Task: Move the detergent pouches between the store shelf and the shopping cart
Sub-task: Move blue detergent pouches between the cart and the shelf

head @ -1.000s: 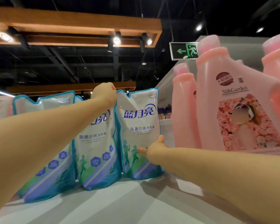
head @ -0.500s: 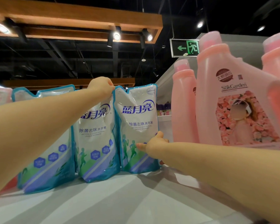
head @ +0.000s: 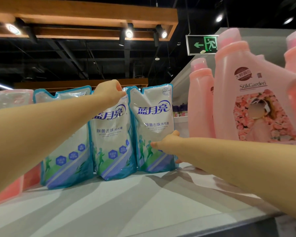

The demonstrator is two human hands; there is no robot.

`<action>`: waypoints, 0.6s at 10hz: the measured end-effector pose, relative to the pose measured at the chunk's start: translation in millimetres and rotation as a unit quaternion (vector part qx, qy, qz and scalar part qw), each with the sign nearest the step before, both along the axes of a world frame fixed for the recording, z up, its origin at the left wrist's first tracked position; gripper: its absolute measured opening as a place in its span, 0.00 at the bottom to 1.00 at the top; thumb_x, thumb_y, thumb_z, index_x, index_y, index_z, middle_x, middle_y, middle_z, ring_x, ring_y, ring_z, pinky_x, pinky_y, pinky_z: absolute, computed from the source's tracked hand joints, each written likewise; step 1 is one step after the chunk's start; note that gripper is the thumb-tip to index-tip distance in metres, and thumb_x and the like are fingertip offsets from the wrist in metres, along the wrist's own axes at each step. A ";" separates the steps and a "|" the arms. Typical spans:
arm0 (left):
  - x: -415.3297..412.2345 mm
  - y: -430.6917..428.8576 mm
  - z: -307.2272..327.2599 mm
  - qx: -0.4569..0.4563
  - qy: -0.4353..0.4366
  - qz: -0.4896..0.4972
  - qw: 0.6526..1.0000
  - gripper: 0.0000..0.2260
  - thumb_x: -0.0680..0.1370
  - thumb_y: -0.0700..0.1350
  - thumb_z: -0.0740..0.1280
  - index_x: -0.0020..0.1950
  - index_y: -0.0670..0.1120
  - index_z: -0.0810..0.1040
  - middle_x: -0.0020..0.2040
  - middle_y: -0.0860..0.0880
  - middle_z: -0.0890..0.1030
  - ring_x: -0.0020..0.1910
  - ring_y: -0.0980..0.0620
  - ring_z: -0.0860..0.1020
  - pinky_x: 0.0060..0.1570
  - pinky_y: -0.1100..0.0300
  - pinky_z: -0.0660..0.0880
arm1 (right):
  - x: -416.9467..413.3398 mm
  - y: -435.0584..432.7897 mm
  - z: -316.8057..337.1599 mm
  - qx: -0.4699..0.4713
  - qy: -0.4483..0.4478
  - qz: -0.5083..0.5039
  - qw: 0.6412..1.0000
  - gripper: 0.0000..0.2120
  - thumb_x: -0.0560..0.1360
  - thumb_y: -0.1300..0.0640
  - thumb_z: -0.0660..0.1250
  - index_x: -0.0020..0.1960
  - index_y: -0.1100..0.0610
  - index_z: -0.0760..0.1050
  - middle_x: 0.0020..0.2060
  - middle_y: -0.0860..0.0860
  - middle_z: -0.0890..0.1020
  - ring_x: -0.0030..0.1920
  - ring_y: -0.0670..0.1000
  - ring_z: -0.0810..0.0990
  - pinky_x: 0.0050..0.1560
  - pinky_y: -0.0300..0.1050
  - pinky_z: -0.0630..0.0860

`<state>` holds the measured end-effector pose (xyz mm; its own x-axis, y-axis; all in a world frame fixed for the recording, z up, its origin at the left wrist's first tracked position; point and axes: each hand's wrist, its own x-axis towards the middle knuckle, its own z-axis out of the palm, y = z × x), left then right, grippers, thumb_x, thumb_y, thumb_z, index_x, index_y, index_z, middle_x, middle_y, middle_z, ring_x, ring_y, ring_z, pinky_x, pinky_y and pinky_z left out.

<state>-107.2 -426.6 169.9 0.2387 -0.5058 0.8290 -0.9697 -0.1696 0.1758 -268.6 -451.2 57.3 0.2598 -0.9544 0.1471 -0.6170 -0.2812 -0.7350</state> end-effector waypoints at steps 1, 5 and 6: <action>0.8 10.6 -8.0 0.011 0.012 -0.011 1.000 0.13 0.79 0.49 0.62 0.59 0.43 0.72 0.49 0.45 0.76 0.44 0.50 0.72 0.42 0.59 0.70 | -6.4 3.8 3.9 -0.031 0.019 0.003 0.999 0.38 0.79 0.45 0.60 0.74 0.68 0.45 0.72 0.64 0.58 0.71 0.63 0.61 0.70 0.56 0.61; -4.7 60.4 -45.1 0.083 0.036 -0.088 0.992 0.11 0.79 0.50 0.62 0.57 0.46 0.73 0.54 0.45 0.78 0.45 0.51 0.74 0.42 0.59 0.71 | -7.6 64.2 10.1 -0.029 -0.039 -0.004 0.999 0.40 0.74 0.46 0.67 0.75 0.63 0.51 0.71 0.64 0.62 0.69 0.65 0.65 0.68 0.62 0.65; -2.3 77.4 -56.5 0.088 0.040 -0.099 0.990 0.11 0.79 0.50 0.62 0.57 0.46 0.73 0.54 0.45 0.78 0.44 0.51 0.74 0.40 0.60 0.69 | -1.2 80.6 4.4 -0.024 -0.042 0.001 0.999 0.39 0.75 0.46 0.66 0.75 0.63 0.52 0.72 0.63 0.61 0.70 0.64 0.64 0.68 0.62 0.65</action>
<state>-109.5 -349.2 113.4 0.1820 -0.6845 0.7059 -0.9712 -0.0128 0.2379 -269.8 -370.6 61.7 0.2463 -0.9454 0.2135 -0.5529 -0.3180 -0.7702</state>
